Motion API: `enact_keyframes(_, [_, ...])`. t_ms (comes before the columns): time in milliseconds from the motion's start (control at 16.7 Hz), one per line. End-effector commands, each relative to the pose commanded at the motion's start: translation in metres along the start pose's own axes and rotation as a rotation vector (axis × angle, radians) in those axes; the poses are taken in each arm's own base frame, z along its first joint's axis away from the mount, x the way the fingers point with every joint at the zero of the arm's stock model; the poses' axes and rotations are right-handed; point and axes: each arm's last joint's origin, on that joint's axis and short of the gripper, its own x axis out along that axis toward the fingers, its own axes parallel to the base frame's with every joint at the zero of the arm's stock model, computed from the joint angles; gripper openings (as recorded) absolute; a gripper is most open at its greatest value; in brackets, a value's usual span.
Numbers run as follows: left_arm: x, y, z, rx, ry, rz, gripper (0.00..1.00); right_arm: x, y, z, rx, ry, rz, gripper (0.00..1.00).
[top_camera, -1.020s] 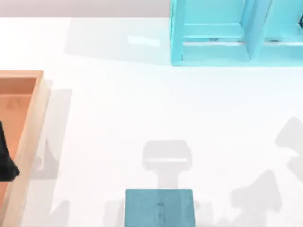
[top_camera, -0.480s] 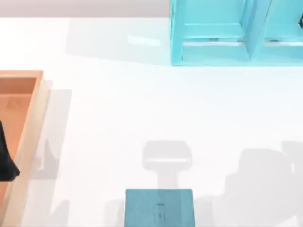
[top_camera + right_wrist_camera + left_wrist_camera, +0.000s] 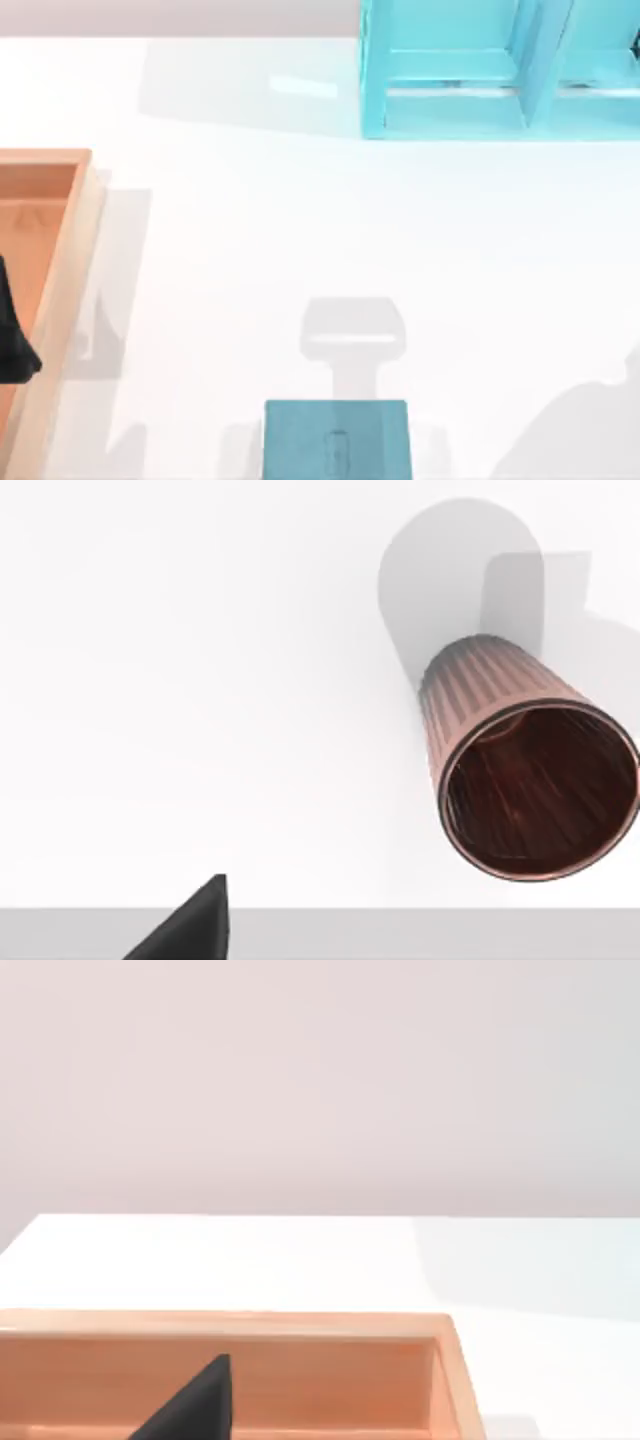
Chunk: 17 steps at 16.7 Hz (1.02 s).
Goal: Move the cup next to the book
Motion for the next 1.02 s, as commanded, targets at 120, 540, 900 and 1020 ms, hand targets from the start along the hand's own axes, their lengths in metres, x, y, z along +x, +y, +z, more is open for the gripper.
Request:
enact_keyframes(120, [0.0,0.0,0.0,0.0,0.0,0.0,1.0,-0.005,0.003,-0.01,-0.002,0.007,-0.002,1.0])
enact_keyframes(540, [0.0,0.0,0.0,0.0,0.0,0.0,1.0,-0.005,0.003,-0.01,-0.004,0.01,-0.006,1.0])
enact_keyframes(900, [0.0,0.0,0.0,0.0,0.0,0.0,1.0,0.05,0.0,-0.014,-0.001,0.012,-0.007,1.0])
enact_keyframes(1020, [0.0,0.0,0.0,0.0,0.0,0.0,1.0,0.073,0.0,-0.014,-0.001,0.014,-0.01,1.0])
